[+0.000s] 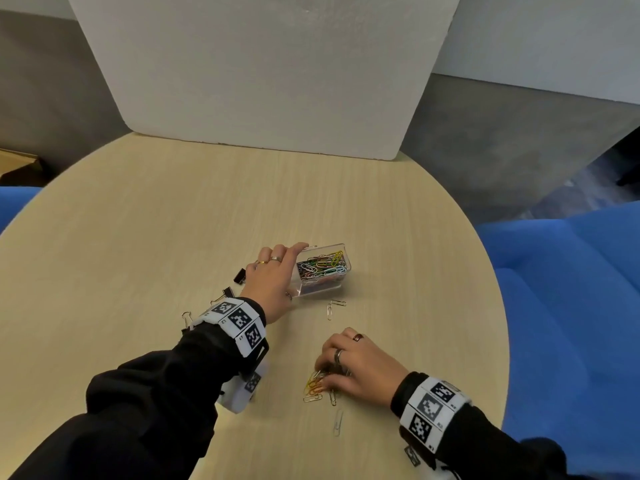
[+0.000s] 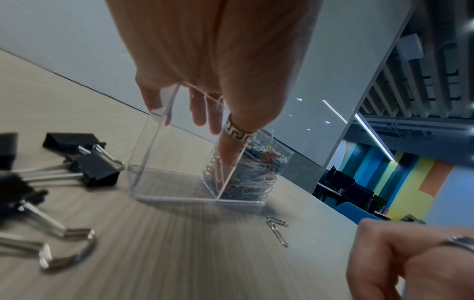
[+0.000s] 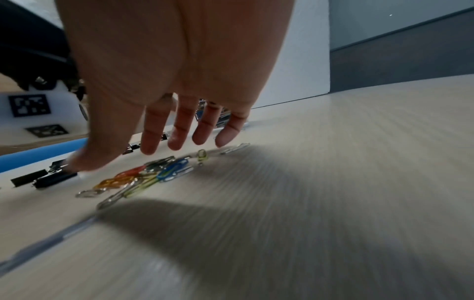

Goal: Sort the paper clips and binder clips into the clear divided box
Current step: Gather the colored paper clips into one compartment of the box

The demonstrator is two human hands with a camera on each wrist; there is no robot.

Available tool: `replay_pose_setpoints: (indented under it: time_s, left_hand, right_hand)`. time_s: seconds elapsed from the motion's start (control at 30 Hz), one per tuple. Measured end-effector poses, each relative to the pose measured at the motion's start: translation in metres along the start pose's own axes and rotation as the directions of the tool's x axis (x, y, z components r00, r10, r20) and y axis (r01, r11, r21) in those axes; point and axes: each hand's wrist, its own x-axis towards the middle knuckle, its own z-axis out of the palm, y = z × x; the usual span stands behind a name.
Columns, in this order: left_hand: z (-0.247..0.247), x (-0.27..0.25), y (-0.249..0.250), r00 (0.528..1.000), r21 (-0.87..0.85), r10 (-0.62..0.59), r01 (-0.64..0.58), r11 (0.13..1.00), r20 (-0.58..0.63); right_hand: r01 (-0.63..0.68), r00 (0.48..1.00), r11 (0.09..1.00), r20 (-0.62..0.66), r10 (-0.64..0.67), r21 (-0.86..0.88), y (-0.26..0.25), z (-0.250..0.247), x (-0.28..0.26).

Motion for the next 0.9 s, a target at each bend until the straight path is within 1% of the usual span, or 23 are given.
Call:
replay_pose_setpoints:
  time_s: [0.13, 0.2, 0.3, 0.43, 0.5, 0.6, 0.7, 0.9]
  left_hand:
    - [0.001, 0.001, 0.0, 1.0, 0.001, -0.004, 0.004, 1.0, 0.003]
    - [0.0, 0.0, -0.001, 1.0, -0.002, -0.006, 0.006, 1.0, 0.006]
    - [0.0, 0.0, -0.001, 1.0, -0.004, -0.008, 0.008, 1.0, 0.006]
    - [-0.001, 0.0, 0.0, 1.0, 0.001, -0.004, 0.004, 1.0, 0.01]
    - [-0.001, -0.001, 0.0, 1.0, -0.001, -0.003, 0.003, 1.0, 0.01]
    - [0.0, -0.001, 0.0, 1.0, -0.01, 0.0, 0.0, 1.0, 0.01]
    - [-0.001, -0.001, 0.0, 1.0, -0.01, 0.002, -0.002, 1.0, 0.01]
    - [-0.001, -0.001, 0.0, 1.0, 0.003, 0.006, -0.006, 1.0, 0.01]
  right_hand:
    - [-0.051, 0.994, 0.999, 0.098, 0.049, 0.015, 0.006, 0.001, -0.013]
    - [-0.055, 0.992, 0.999, 0.111, 0.055, -0.003, 0.002, 0.006, -0.015]
    - [-0.091, 0.994, 0.996, 0.065, 0.09, -0.001, -0.004, 0.013, -0.01]
    - [-0.133, 0.991, 0.984, -0.016, 0.136, 0.122, -0.004, 0.015, -0.001]
    - [-0.139, 0.989, 0.973, -0.028, 0.146, 0.183, -0.002, 0.016, 0.001]
    - [-0.147, 0.985, 0.962, -0.055, 0.163, 0.23, -0.002, 0.018, 0.002]
    - [-0.16, 0.98, 0.96, -0.08, 0.183, 0.23, -0.002, 0.017, 0.004]
    - [-0.141, 0.985, 0.975, -0.07, 0.155, 0.17, -0.002, 0.012, 0.007]
